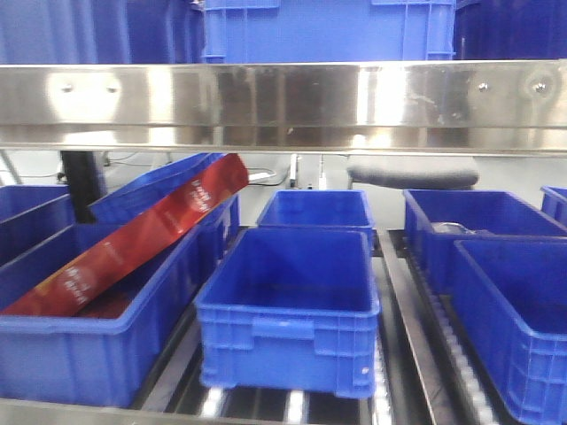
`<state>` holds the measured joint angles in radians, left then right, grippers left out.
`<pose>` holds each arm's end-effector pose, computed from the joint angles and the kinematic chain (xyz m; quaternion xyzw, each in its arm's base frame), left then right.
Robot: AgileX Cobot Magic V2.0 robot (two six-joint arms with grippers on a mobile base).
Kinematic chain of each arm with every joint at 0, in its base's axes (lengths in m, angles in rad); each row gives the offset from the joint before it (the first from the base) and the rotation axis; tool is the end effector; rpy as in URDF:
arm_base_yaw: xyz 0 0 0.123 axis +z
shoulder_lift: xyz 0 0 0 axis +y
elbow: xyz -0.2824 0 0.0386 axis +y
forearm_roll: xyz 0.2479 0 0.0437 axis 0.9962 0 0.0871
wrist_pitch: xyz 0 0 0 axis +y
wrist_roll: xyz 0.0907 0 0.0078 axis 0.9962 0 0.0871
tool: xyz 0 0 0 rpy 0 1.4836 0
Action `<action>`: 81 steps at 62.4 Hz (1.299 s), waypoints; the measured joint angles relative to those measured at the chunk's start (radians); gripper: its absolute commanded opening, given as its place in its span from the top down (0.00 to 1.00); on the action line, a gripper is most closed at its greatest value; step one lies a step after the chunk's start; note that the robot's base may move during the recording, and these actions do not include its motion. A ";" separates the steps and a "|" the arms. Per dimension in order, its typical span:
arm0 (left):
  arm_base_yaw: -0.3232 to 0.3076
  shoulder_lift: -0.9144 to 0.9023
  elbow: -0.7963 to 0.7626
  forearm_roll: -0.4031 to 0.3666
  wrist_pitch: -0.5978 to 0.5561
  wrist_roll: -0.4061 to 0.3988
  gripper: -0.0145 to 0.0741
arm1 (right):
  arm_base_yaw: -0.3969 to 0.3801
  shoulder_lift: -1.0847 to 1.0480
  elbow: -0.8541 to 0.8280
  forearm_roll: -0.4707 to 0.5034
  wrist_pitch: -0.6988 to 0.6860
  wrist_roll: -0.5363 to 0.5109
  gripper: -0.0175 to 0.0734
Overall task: Place cylindrical capacitor in blue bin on shelf
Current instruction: 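Drive the base up to the shelf of blue bins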
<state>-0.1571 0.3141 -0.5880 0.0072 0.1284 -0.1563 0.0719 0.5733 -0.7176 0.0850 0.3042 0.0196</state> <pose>0.0581 -0.0091 0.3770 0.0021 0.6202 -0.1194 0.7753 0.1130 0.0105 0.3809 0.0019 0.7320 0.0680 0.6779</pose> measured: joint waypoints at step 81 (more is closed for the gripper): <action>0.000 0.000 0.000 0.000 0.000 0.000 0.96 | 0.000 0.000 0.000 0.000 0.000 0.000 0.99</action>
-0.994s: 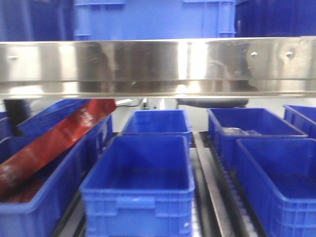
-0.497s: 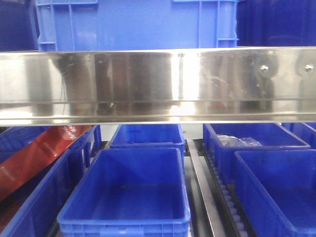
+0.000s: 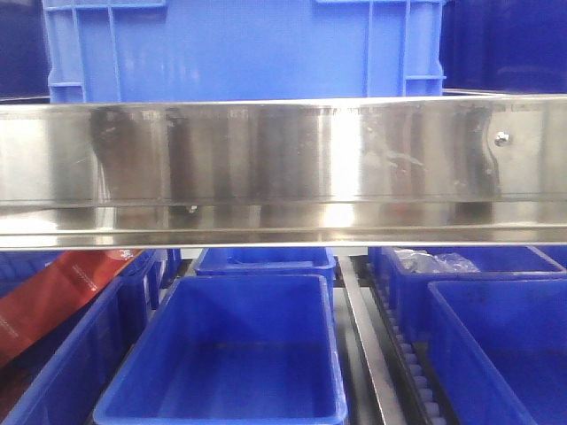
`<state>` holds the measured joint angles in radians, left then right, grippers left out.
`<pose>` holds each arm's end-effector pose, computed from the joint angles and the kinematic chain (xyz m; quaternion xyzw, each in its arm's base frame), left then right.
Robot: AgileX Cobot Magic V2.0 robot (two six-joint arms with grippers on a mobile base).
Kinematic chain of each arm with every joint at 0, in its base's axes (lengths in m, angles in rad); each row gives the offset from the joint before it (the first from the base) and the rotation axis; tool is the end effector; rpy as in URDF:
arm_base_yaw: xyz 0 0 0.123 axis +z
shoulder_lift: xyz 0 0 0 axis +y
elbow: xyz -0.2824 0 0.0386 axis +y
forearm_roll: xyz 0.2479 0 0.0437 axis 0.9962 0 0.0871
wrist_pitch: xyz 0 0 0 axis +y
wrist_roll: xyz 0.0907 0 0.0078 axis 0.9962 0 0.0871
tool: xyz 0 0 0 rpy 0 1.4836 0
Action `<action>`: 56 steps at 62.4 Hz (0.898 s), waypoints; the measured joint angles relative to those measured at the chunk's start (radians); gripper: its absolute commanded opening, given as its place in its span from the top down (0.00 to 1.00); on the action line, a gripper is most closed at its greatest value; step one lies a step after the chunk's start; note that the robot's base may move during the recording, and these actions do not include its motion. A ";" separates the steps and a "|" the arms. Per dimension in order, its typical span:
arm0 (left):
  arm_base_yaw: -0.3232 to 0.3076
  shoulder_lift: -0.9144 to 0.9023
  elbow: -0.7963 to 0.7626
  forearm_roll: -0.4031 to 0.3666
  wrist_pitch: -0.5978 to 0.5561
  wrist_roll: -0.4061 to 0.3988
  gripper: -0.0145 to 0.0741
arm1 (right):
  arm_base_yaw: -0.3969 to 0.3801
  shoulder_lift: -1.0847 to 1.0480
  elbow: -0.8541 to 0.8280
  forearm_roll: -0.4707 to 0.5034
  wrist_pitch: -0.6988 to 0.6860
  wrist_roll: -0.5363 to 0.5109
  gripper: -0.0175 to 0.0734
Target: Place cylindrical capacitor in blue bin on shelf
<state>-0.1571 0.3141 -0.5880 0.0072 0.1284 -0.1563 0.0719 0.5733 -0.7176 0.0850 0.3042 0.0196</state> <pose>0.0581 -0.0091 0.3770 0.0021 0.6202 -0.1194 0.7753 0.1130 0.0105 0.3809 0.0019 0.7320 0.0680 0.6779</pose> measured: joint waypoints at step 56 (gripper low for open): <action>0.000 0.040 -0.018 0.000 -0.012 0.000 0.96 | 0.007 0.002 -0.007 0.000 -0.115 0.000 0.99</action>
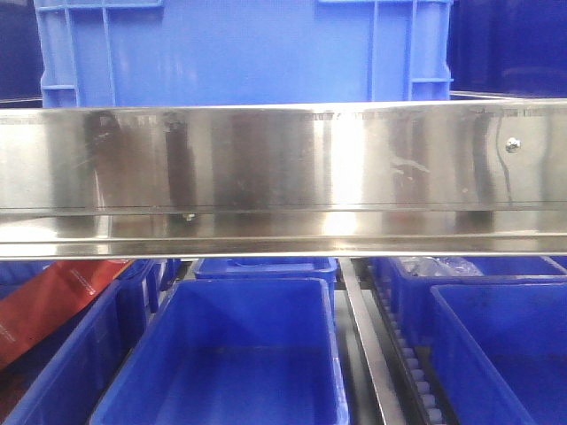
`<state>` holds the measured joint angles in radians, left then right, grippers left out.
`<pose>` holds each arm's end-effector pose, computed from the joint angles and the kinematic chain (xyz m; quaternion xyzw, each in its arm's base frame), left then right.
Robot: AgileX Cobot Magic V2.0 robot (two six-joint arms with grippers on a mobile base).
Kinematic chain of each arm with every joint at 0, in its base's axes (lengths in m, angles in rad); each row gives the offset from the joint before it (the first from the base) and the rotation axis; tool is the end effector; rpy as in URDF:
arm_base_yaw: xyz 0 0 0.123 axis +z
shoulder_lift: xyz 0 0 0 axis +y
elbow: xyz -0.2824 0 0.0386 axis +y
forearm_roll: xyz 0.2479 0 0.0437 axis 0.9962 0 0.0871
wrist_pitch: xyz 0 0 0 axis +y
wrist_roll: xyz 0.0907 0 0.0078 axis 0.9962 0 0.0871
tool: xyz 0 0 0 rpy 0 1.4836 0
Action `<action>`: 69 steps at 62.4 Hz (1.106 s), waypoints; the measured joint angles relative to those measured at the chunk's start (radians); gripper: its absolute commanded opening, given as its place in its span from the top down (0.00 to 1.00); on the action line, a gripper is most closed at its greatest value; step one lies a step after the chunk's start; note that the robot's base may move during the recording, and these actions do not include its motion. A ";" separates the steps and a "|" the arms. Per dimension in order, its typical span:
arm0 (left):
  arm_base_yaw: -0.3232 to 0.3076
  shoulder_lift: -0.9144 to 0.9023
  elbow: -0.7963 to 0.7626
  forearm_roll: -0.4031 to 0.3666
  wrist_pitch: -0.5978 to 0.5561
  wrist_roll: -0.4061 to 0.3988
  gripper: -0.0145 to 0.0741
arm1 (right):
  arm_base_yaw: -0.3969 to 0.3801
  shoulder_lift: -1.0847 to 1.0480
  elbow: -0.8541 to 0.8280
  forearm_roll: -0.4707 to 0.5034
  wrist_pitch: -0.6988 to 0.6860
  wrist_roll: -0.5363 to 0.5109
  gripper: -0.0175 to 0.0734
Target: Place cylindrical capacitor in blue bin on shelf
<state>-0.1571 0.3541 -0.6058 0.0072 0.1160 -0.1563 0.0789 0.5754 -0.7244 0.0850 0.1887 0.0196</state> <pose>0.0657 -0.0103 0.3812 0.0022 0.6241 -0.1189 0.7723 0.1132 0.0104 0.3933 0.0026 0.6899 0.0713 0.7204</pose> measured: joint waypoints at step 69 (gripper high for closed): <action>-0.362 1.022 -0.605 0.028 -0.139 0.076 0.42 | 0.420 0.861 -0.461 -0.064 -0.283 -0.045 0.64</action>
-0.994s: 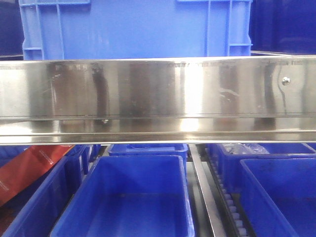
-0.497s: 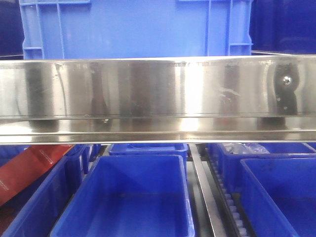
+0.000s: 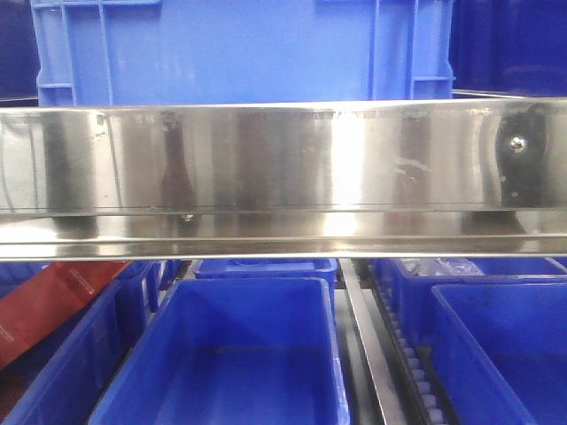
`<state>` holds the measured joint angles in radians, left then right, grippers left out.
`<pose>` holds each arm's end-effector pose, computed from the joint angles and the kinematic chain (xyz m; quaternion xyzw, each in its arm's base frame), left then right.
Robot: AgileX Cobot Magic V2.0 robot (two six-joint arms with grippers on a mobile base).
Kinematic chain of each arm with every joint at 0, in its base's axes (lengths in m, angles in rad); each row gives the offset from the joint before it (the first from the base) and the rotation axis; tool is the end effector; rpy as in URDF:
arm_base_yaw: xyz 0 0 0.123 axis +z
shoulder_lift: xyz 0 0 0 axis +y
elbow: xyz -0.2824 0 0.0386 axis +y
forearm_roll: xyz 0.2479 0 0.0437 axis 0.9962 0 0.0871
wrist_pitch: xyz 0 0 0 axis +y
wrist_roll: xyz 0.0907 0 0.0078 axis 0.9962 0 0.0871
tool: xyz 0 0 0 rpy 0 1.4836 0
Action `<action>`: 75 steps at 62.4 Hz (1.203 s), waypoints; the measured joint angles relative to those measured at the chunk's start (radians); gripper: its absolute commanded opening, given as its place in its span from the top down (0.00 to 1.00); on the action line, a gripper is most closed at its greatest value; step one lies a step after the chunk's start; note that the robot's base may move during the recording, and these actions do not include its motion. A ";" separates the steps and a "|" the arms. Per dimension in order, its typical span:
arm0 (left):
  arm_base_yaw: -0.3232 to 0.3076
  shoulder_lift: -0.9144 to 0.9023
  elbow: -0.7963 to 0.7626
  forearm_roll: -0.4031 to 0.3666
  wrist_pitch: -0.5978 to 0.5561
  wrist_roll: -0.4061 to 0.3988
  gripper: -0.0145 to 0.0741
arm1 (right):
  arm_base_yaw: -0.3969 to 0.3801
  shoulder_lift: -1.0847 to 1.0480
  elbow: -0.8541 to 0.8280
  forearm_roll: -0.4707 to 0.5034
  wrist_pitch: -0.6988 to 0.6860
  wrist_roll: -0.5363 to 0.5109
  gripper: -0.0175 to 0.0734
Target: Place cylindrical capacitor in blue bin on shelf
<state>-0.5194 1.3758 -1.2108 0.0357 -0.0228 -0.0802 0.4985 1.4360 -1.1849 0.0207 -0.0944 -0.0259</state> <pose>0.2828 -0.1617 0.4048 0.1711 0.7058 -0.1915 0.6602 0.3005 0.1634 0.3823 -0.1816 0.7083 0.1658 0.6616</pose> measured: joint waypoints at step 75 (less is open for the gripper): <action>0.004 -0.579 0.470 -0.073 0.029 0.000 0.96 | 0.002 -0.555 0.411 0.061 0.041 -0.002 0.99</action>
<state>-0.5155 0.7973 -0.7413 -0.0378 0.0059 -0.0802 0.5007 0.8809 -0.7737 0.0822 -0.0535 -0.0278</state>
